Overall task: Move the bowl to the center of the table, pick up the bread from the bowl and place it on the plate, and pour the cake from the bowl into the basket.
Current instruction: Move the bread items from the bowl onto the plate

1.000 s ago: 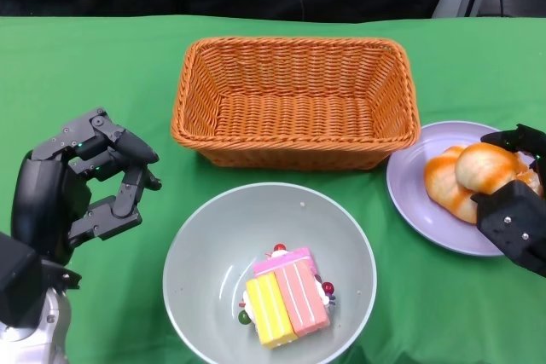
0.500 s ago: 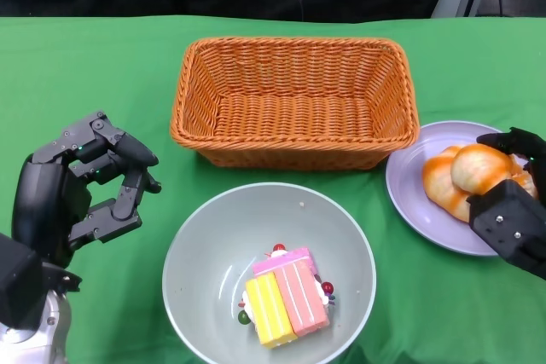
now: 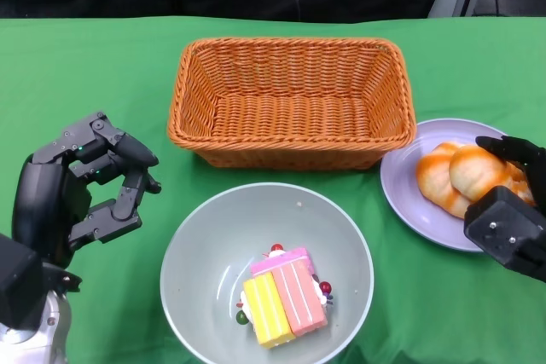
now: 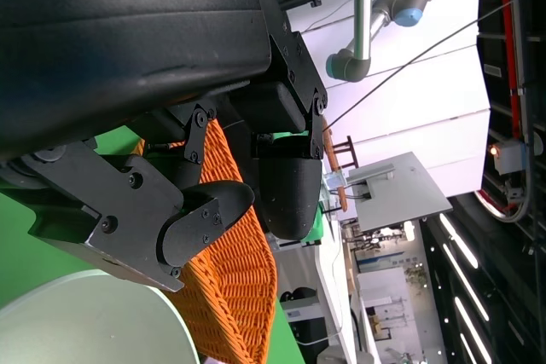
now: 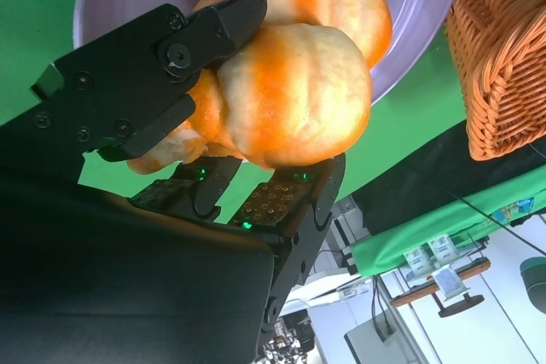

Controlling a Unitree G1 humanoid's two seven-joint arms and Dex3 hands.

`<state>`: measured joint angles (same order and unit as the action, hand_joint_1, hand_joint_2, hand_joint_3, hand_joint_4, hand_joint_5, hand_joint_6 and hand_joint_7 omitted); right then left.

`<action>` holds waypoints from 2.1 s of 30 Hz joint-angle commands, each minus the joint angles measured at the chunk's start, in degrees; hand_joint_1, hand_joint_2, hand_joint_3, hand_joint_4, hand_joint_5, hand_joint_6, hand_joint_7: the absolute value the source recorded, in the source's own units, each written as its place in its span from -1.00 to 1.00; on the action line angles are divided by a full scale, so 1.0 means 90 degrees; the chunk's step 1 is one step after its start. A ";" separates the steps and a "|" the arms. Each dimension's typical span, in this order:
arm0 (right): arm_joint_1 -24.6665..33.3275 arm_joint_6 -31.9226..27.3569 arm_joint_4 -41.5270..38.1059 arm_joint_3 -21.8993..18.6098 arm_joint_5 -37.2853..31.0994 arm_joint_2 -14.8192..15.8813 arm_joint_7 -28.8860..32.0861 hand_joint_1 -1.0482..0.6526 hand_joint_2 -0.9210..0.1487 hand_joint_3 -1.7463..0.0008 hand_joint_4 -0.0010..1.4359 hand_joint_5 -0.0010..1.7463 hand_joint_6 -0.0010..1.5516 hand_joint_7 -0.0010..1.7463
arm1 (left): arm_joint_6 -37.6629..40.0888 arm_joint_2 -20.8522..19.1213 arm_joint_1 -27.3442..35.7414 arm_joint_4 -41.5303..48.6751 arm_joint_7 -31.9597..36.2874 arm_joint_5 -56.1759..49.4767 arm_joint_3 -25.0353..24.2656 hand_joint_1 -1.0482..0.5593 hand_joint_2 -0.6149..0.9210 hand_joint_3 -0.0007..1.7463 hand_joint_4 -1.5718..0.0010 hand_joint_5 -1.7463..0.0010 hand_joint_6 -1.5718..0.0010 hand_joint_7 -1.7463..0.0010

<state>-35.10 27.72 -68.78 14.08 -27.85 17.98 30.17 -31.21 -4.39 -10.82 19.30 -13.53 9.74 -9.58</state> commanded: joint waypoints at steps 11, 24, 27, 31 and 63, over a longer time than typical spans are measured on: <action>0.0012 -0.0119 0.0020 0.0147 -0.0093 0.0079 -0.0027 -0.03 -1.00 0.93 0.07 -0.92 -0.01 -1.00 | -0.0196 -0.0125 -0.0052 0.0130 0.0000 0.0001 -0.0046 0.26 0.60 0.16 0.04 -0.74 0.02 -0.51; 0.0013 -0.0125 0.0166 0.0212 -0.0167 0.0121 -0.0156 -0.37 -1.00 0.91 -0.28 -1.00 -0.43 -1.00 | -0.0224 -0.0108 -0.0128 0.0252 -0.0010 0.0020 -0.0029 0.24 0.60 0.16 0.04 -0.74 0.02 -0.52; 0.0020 -0.0144 0.0218 0.0194 -0.0147 0.0116 -0.0201 -0.39 -1.00 0.91 -0.34 -1.00 -0.47 -1.00 | -0.0192 -0.0097 -0.0133 0.0248 -0.0006 0.0033 -0.0024 0.26 0.60 0.16 0.04 -0.74 0.02 -0.51; 0.0043 -0.0209 0.0268 0.0189 -0.0153 0.0103 -0.0198 -0.41 -1.00 0.91 -0.37 -1.00 -0.50 -1.00 | -0.0157 -0.0088 -0.0130 0.0221 0.0012 0.0024 -0.0013 0.26 0.60 0.16 0.04 -0.75 0.01 -0.52; 0.0564 -0.0474 0.1782 0.0221 -0.0331 0.0172 0.0007 -0.56 -1.00 0.81 -0.41 -0.99 -0.47 -0.99 | -0.0139 -0.0135 -0.0228 0.0335 -0.0003 0.0015 -0.0017 0.27 0.62 0.14 0.05 -0.77 0.02 -0.53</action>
<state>-30.93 23.68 -54.04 16.60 -31.02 18.25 30.61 -32.37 -4.48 -12.29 22.50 -13.53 9.71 -9.38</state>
